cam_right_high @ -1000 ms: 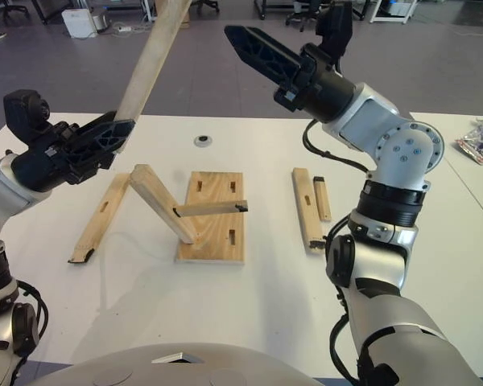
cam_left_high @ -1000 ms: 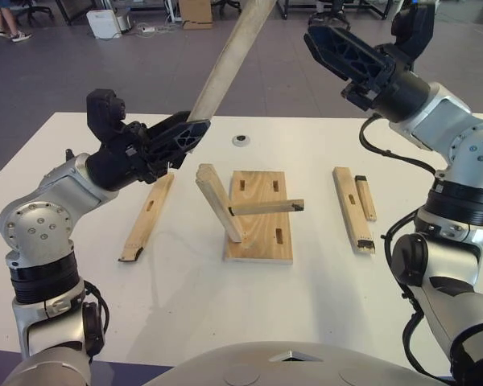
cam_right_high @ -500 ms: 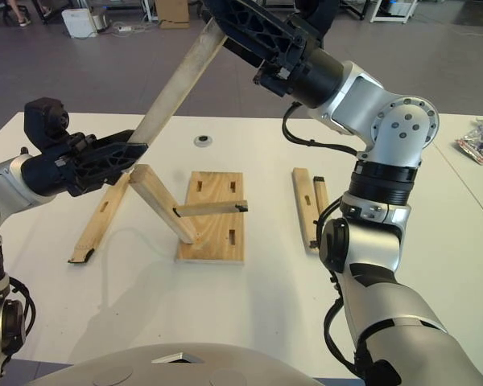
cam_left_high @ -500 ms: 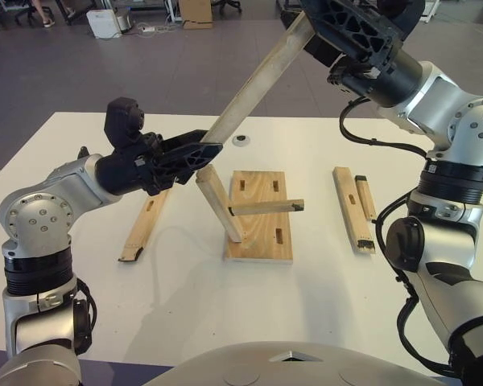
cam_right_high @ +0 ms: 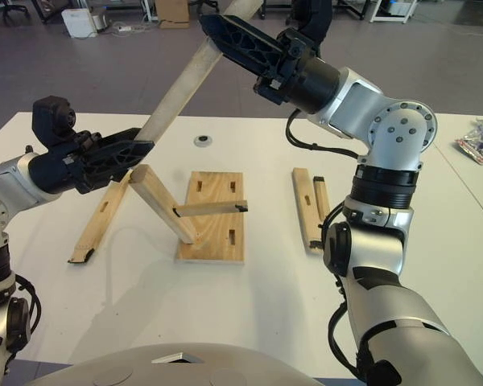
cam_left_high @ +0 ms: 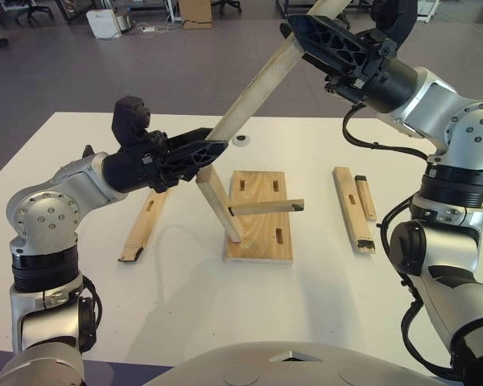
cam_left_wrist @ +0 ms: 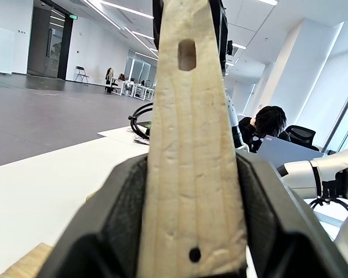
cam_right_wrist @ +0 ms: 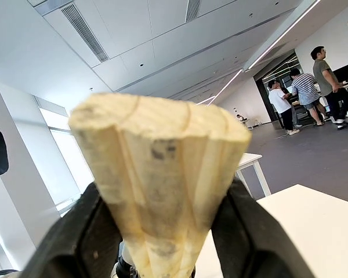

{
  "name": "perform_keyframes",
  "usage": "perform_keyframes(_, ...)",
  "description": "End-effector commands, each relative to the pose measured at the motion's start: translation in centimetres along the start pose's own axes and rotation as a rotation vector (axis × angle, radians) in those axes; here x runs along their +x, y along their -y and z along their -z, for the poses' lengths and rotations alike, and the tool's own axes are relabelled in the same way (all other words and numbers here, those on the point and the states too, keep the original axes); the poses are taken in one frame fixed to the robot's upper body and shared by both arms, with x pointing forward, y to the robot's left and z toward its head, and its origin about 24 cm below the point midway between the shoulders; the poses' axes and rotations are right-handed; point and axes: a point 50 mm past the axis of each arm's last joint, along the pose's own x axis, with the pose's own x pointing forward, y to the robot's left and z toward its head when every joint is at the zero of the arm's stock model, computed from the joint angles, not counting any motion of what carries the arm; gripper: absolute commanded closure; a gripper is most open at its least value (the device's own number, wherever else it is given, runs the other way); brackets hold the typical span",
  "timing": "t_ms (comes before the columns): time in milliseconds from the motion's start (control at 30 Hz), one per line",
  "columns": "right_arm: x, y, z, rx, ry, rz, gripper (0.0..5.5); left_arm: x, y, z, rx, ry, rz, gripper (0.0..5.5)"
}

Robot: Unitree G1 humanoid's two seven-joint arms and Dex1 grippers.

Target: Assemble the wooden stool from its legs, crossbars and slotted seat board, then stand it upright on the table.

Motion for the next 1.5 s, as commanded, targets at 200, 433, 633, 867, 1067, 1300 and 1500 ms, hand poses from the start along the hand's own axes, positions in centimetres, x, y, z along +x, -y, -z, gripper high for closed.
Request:
perform_keyframes(200, -4.4, 1.1, -7.1, -0.365, 0.166, 0.395, 3.43, -2.0, -0.2, -4.9, 0.206, 0.223, -0.200, 2.08)
perform_keyframes(433, -11.5, 1.7, -0.8, -0.547, -0.191, 0.467, 3.43, -5.3, -2.0, -0.4, 0.285, 0.200, -0.630, 2.08)
perform_keyframes(633, -12.7, 0.6, 1.9, -0.523, -0.331, 0.221, 3.43, -7.4, -1.9, 5.0, 0.262, 0.181, -0.788, 2.08)
perform_keyframes(867, -14.0, 0.0, 4.4, -0.540, -0.478, 0.058, 3.43, -6.9, -1.7, 5.9, 0.221, 0.231, -0.755, 2.08)
perform_keyframes(1067, -13.2, -0.3, 5.5, -0.518, -0.451, -0.023, 3.43, -7.0, -1.7, 6.0, 0.208, 0.218, -0.732, 2.08)
perform_keyframes(1300, -12.9, -0.4, 6.1, -0.485, -0.401, -0.025, 3.43, -6.9, -1.5, 6.1, 0.207, 0.221, -0.710, 2.08)
perform_keyframes(1500, -13.6, 0.4, 8.2, -0.425, -0.399, -0.009, 3.43, -6.6, -1.5, 5.9, 0.214, 0.215, -0.692, 2.08)
